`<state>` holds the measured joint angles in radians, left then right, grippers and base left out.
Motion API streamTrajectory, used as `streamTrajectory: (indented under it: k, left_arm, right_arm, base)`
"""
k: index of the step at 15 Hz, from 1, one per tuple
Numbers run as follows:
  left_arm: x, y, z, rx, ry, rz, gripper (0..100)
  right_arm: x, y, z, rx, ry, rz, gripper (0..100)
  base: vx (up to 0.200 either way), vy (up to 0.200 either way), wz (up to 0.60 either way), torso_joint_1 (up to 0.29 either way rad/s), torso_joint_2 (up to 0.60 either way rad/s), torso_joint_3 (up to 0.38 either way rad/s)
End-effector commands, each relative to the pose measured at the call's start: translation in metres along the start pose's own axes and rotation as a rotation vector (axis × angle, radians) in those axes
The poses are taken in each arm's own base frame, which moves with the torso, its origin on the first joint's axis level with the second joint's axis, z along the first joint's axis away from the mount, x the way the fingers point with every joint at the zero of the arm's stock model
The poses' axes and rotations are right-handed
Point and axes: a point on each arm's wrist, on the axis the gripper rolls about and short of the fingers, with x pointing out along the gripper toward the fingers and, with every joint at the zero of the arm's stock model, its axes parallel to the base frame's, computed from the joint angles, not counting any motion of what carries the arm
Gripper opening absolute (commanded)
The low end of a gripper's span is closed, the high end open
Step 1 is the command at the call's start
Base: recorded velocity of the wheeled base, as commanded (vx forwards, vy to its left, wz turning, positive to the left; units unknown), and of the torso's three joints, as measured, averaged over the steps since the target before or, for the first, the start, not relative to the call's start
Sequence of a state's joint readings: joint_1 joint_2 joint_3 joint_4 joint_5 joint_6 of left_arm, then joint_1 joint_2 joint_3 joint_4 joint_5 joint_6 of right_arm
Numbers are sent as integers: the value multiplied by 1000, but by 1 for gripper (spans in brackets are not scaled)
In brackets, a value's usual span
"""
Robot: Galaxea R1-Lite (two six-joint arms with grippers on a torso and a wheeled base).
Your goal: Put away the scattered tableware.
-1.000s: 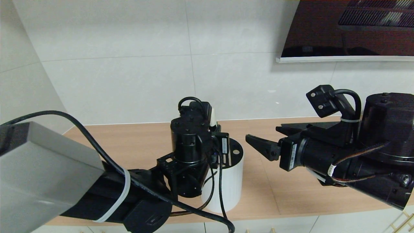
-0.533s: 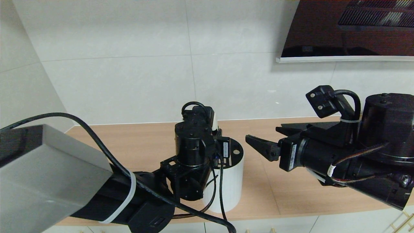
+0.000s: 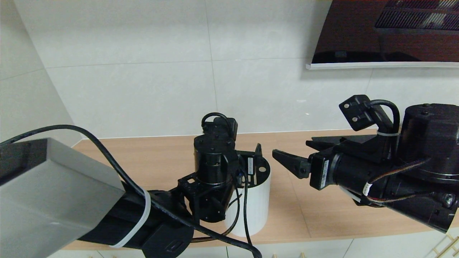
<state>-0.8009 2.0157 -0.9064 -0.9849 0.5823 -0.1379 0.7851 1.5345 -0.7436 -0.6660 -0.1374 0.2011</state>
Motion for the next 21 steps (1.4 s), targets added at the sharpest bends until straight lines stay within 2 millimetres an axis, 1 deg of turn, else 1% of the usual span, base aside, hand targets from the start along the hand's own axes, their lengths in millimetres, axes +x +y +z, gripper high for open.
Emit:
streamTrajectory:
  k: [1,3,4,6,7,9,10,11,12,13,15,17,18,19,20,21]
  left_arm:
    - [0,0,1,-1,-2,0,100]
    - [-1,0,2,-3,-4,0,100]
    - [-2,1,7,-12,-18,0,100]
    - [-10,9,29,-45,-68,7,100]
    - [-14,20,46,-72,-108,26,100]
    - [-24,44,70,-102,-166,54,100]
    - [-24,44,70,-102,-166,54,100]
    - [-40,66,85,-115,-200,33,100]
    - [-55,82,88,-107,-198,-22,100]
    - [-75,93,87,-90,-186,-133,100]
    - [-91,97,86,-76,-169,-252,100]
    - [-95,100,93,-82,-198,-246,100]
    - [-106,108,103,-93,-242,-233,100]
    - [-119,118,110,-100,-276,-212,100]
    - [-128,125,112,-103,-291,-196,100]
    - [-155,141,115,-104,-314,-158,100]
  right_arm:
    - [0,0,-1,0,3,1,100]
    - [0,0,0,0,1,1,100]
    - [0,0,0,0,0,1,100]
    - [-2,0,1,1,-7,1,100]
    - [-3,0,2,-6,-9,-2,100]
    - [-3,-5,-1,-66,-2,-22,100]
    - [-3,-5,-1,-66,-2,-22,100]
    - [-4,-7,-1,-71,-2,-28,100]
    - [-4,-6,0,-71,-6,-26,100]
    - [-5,-6,1,-70,-11,-25,100]
    - [-7,-7,1,-71,-13,-28,100]
    - [-14,-8,-1,-75,-9,-28,100]
    - [-22,-14,2,-69,-25,-50,100]
    - [-30,-21,9,-64,-58,-76,100]
    - [-37,-23,13,-59,-81,-83,100]
    - [-66,-30,17,-51,-130,-103,100]
  base:
    - [0,0,0,0,0,0]
    - [0,0,0,0,0,0]
    - [0,0,0,0,0,0]
    - [0,0,0,0,0,0]
    - [0,0,0,0,0,0]
    - [0,0,0,0,0,0]
    - [0,0,0,0,0,0]
    - [0,0,0,0,0,0]
    - [0,0,0,0,0,0]
    - [0,0,0,0,0,0]
    - [0,0,0,0,0,0]
    - [0,0,0,0,0,0]
    - [0,0,0,0,0,0]
    - [0,0,0,0,0,0]
    - [0,0,0,0,0,0]
    - [0,0,0,0,0,0]
